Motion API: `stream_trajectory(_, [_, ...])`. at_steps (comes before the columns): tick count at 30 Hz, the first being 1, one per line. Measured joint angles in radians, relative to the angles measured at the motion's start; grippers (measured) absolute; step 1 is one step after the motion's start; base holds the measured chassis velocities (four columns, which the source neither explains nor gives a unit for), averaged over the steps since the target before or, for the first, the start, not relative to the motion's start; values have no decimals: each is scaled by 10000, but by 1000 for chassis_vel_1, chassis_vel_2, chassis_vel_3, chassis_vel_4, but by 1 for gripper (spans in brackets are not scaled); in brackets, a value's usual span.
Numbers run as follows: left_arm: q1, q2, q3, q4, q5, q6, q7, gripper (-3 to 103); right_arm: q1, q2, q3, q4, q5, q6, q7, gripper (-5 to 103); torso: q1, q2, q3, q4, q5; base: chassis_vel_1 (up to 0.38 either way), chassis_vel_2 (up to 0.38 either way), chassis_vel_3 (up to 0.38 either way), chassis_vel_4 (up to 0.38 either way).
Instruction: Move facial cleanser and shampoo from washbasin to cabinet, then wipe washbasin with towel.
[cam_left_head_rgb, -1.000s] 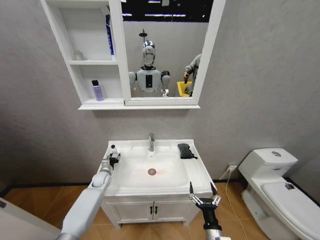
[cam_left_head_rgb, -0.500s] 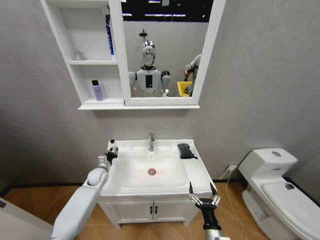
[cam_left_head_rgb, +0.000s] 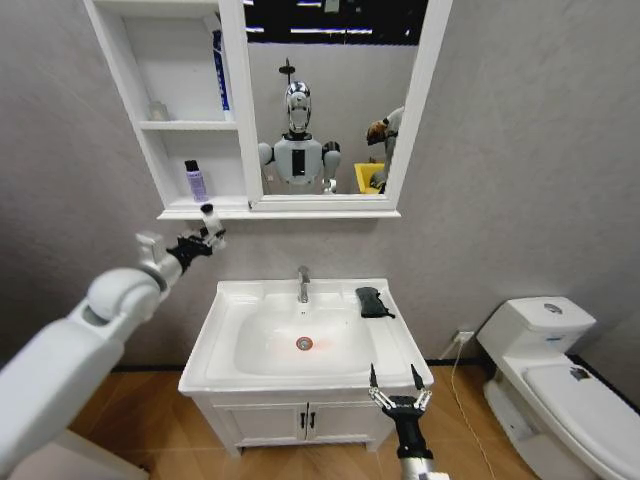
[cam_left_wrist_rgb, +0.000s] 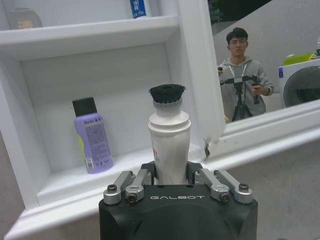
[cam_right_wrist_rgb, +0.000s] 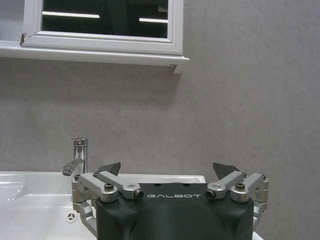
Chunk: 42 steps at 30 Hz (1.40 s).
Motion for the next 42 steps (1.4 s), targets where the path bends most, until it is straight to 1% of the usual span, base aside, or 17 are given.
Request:
stream_trajectory(3, [-2267,18,1250,1290,-866,541,51,32,-69,-33,52,-6,21,102,64,100,1,-1,0,0,-3,0,0,0,0])
stream_trajectory(4, [-2267,18,1250,1290,-866,541,51,32,-69,-33,52,-6,21,102,64,100,1,-1,0,0,-3,0,0,0,0])
stream_trajectory(6, [-3466,-206,1970,1957,-1397,741,-97,32,-75,-43,52,-37,26,135,82,100,1,-1,0,0,0,0,0,0,0])
stream_trajectory(7, [-3466,-206,1970,1957,-1397,741,-97,32,-75,-43,52,-37,26,135,82,100,1,-1,0,0,0,0,0,0,0])
stream_trajectory(9, [-4376,-523,2607,2430,-1785,946,-215,32,-31,-13,49,-37,30,137,87,100,2,-1,0,0,-1,0,0,0,0])
stream_trajectory(12, [-4595,-636,2798,2533,-1863,999,-271,32,-10,3,46,-37,34,137,87,100,2,-1,1,0,0,0,0,0,0])
stream_trajectory(14, [-5140,-1022,3353,2924,-1951,1127,-414,31,32,24,47,-71,59,138,94,100,1,-1,1,1,0,0,0,0,0])
stream_trajectory(15, [-5140,-1022,3353,2924,-1951,1127,-414,31,32,24,47,-71,59,138,94,100,1,-1,1,1,0,0,0,0,0])
stream_trajectory(18, [-5566,-1598,3888,3592,-1706,1145,-429,30,68,29,93,-123,164,158,122,100,2,-1,1,0,0,0,0,0,0])
stream_trajectory(19, [-5566,-1598,3888,3592,-1706,1145,-429,30,68,29,93,-123,164,158,122,100,2,-1,1,0,0,0,0,0,0])
stream_trajectory(20, [-5704,-1853,4078,3912,-1442,1145,-301,30,93,20,137,-150,217,169,135,100,3,-1,1,0,1,0,0,0,0])
stream_trajectory(21, [-5704,-1853,4078,3912,-1442,1145,-301,30,93,20,137,-150,217,169,135,100,3,-1,1,0,1,0,0,0,0])
stream_trajectory(23, [-5900,-2259,4322,4456,-1021,1145,-111,30,126,-20,198,-185,313,176,148,100,3,-2,2,0,1,0,0,0,0])
stream_trajectory(24, [-5900,-2259,4322,4456,-1021,1145,-111,30,126,-20,198,-185,313,176,148,100,3,-2,2,0,1,0,0,0,0])
stream_trajectory(26, [-5991,-2541,4401,4856,-706,1140,24,30,146,-45,230,-203,379,179,154,100,3,-2,2,-1,1,0,0,0,0])
stream_trajectory(34, [-5959,-2677,4322,5354,-90,1118,239,30,198,-93,267,-318,440,196,163,100,3,-2,1,2,0,0,0,0,0])
stream_trajectory(42, [-5812,-2558,4158,5338,-1,1103,231,30,261,-80,247,-343,429,161,161,100,3,-2,0,2,-1,0,0,0,0])
